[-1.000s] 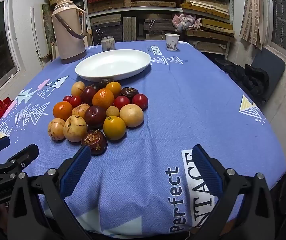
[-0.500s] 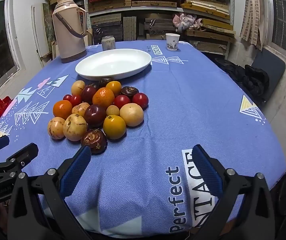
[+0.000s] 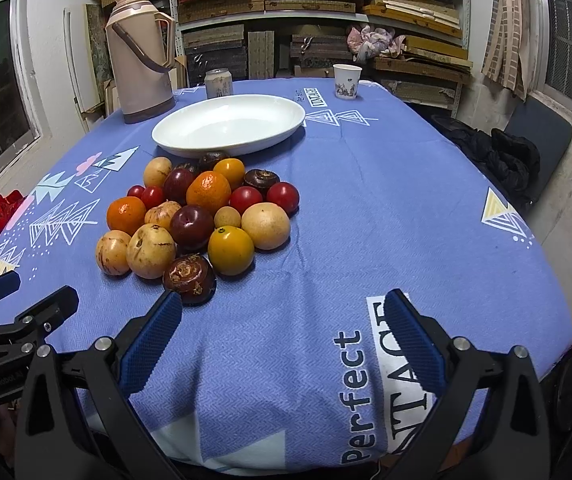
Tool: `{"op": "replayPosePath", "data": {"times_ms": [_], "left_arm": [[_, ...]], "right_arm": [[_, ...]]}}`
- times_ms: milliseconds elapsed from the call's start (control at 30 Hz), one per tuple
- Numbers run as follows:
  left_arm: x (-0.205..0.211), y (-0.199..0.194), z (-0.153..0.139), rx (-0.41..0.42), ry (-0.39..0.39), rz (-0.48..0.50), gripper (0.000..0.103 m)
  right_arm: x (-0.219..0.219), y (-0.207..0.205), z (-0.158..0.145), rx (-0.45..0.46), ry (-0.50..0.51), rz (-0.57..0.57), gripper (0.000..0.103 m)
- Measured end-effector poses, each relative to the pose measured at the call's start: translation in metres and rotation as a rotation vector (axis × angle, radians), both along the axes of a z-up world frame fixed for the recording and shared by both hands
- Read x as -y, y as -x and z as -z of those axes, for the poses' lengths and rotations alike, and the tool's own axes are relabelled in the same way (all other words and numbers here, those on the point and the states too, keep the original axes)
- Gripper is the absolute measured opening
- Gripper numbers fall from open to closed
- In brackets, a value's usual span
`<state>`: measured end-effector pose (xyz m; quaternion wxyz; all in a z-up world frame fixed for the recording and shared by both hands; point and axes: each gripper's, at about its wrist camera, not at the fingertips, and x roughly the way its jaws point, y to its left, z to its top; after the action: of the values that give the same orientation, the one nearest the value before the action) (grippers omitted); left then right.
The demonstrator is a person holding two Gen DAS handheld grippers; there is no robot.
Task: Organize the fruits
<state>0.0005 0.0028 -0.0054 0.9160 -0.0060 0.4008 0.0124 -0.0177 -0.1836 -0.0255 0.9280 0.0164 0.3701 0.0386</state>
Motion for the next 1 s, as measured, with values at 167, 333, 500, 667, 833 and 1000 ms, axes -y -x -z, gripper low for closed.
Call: {"op": "replayPosePath", "data": {"times_ms": [167, 333, 500, 667, 833, 1000], "left_arm": [[-0.0002, -0.0003, 0.0022, -0.01, 0.005, 0.001, 0.1], [-0.0004, -0.0003, 0.0027, -0.01, 0.004, 0.001, 0.1], [-0.0008, -0.0002, 0.0031, -0.011, 0.004, 0.001, 0.1], [-0.001, -0.0002, 0.0033, -0.011, 0.004, 0.001, 0.1], [-0.0011, 0.0001, 0.0043, -0.012, 0.004, -0.001, 0.1], [-0.0009, 0.0004, 0.0052, -0.014, 0.003, 0.001, 0.1]], "right_arm": [[-0.0003, 0.0001, -0.0002, 0.0, 0.0, 0.0, 0.099], [-0.0003, 0.0005, 0.0006, -0.001, -0.001, -0.001, 0.099], [-0.0004, 0.0001, 0.001, -0.001, 0.0, 0.0, 0.099], [-0.0004, -0.0001, 0.001, -0.001, -0.001, 0.0, 0.099], [-0.0002, 0.0004, 0.0026, -0.002, -0.002, -0.001, 0.099], [-0.0004, 0.0004, 0.0029, -0.004, -0.003, 0.0, 0.099]]}}
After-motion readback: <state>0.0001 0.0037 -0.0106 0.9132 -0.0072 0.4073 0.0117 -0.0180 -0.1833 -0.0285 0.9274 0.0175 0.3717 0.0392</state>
